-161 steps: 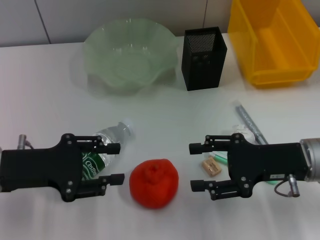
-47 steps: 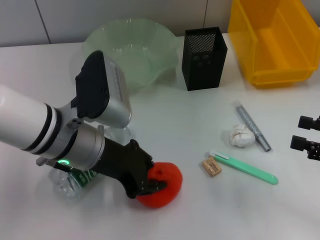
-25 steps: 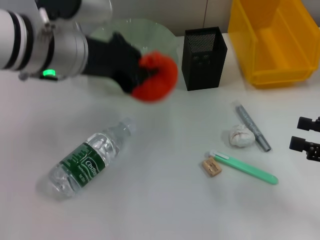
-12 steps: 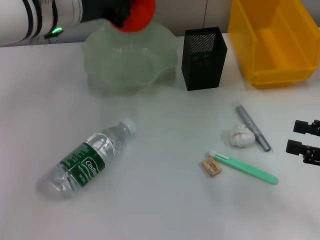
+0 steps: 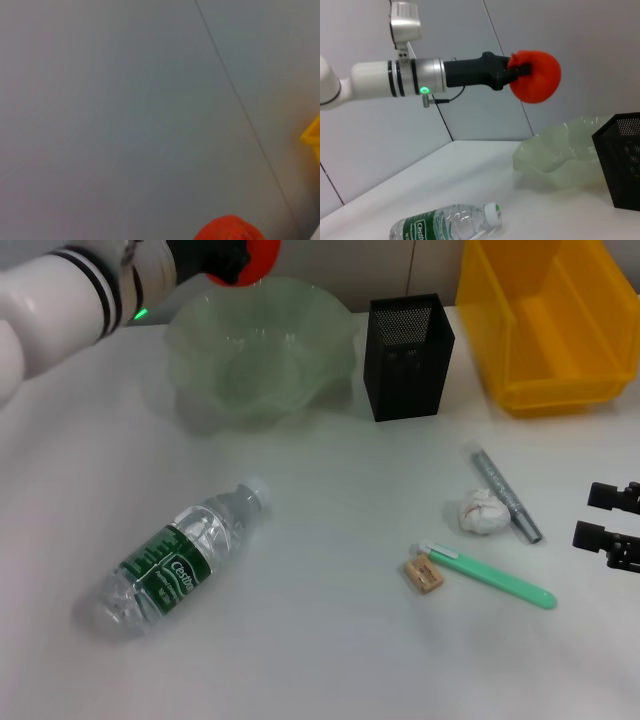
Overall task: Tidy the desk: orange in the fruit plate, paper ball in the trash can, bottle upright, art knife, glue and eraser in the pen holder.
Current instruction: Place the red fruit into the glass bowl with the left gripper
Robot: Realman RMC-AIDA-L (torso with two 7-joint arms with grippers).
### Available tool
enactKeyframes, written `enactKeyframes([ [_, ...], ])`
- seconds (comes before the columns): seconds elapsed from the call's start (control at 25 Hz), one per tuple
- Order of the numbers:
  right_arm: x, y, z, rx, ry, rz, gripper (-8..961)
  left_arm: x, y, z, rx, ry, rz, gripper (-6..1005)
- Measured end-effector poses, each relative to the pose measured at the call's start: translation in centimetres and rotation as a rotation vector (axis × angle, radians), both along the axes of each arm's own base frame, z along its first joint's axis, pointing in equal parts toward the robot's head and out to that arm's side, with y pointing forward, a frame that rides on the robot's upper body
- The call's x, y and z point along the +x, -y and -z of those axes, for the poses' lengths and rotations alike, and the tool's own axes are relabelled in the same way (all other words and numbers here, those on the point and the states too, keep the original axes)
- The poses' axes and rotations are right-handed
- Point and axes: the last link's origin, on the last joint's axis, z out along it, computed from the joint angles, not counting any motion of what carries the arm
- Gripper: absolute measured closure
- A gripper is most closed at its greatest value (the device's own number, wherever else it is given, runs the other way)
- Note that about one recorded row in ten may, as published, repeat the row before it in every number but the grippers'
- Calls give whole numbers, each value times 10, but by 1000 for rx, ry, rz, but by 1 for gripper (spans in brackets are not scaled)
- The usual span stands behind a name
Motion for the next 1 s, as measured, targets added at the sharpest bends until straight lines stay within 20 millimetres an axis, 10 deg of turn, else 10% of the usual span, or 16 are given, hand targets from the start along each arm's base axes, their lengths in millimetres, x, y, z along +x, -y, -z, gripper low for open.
enactKeyframes([
  [1.0,2,-1,7,-6,5,11,207,-33,1,26,21,-54,-64,841],
])
